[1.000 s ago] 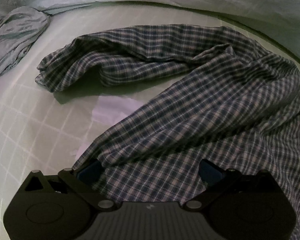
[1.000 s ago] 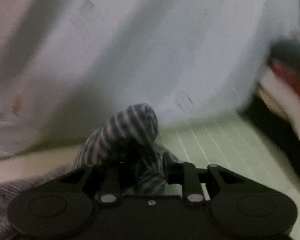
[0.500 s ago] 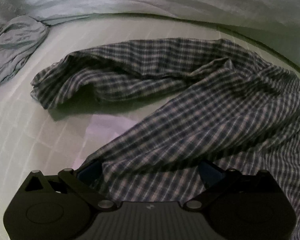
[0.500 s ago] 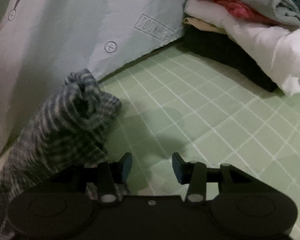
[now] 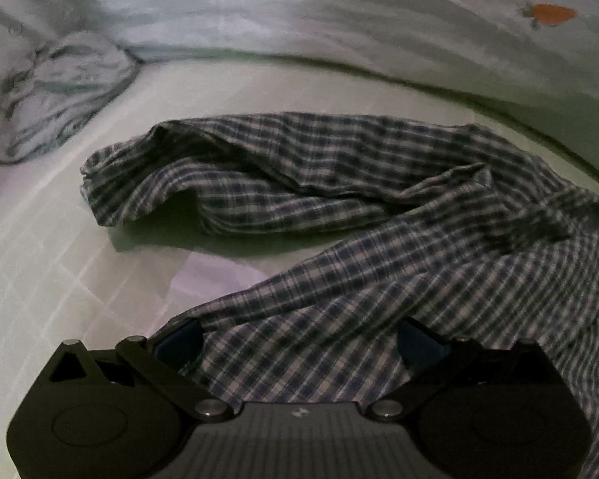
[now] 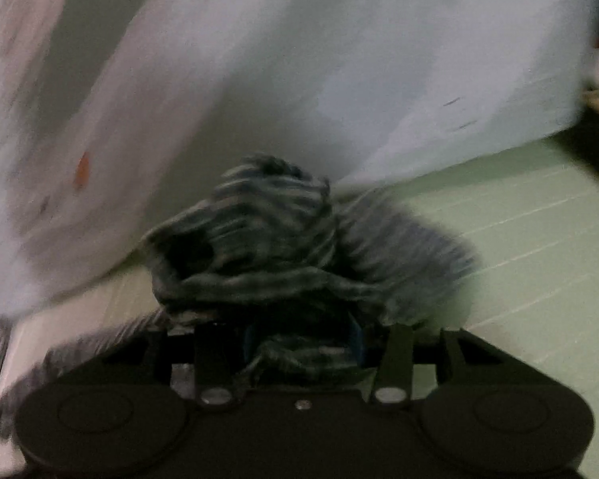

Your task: Fold clothes

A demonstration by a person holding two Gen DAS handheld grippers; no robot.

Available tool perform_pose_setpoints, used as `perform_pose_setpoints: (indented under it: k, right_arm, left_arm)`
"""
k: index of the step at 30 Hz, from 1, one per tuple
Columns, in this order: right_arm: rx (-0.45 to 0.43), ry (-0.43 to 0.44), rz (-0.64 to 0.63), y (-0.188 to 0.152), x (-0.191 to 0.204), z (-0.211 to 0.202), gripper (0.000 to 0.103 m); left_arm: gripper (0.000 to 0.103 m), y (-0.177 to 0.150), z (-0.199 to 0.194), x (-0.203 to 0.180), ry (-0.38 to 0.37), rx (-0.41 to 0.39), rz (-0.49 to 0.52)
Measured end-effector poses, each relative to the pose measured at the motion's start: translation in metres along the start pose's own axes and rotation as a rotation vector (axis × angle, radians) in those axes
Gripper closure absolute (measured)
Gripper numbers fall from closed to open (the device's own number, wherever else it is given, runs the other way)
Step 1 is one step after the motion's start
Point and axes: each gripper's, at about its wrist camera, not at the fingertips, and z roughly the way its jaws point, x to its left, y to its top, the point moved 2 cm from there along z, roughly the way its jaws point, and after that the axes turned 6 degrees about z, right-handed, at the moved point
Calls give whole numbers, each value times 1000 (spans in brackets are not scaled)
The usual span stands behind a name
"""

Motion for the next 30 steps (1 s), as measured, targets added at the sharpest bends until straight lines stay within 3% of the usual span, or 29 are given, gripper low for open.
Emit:
perform_pose_setpoints:
  k: [2, 6, 10, 17, 22, 27, 30]
  right_arm:
    - [76, 43, -33, -13, 14, 12, 56]
    - [133, 68, -85, -43, 32, 12, 53]
    - [80, 77, -8, -57, 25, -17, 55]
    - [-36, -58, 137, -61, -25, -78, 53]
    - [-27, -128, 139, -47, -52, -60, 54]
    - [-18, -197, 141, -32, -79, -42, 63]
    - [9, -155, 129, -20, -76, -21, 63]
  left_arm:
    - [0, 6, 1, -1, 5, 40, -15]
    - [0, 6, 2, -2, -2, 66, -7]
    - [0, 8, 6, 3, -7, 71, 2]
    - [0, 8, 5, 0, -7, 75, 2]
    - [0, 16, 13, 6, -9, 107, -1]
    - [0, 18, 16, 8, -11, 119, 2]
    - [0, 18, 15, 9, -12, 121, 4]
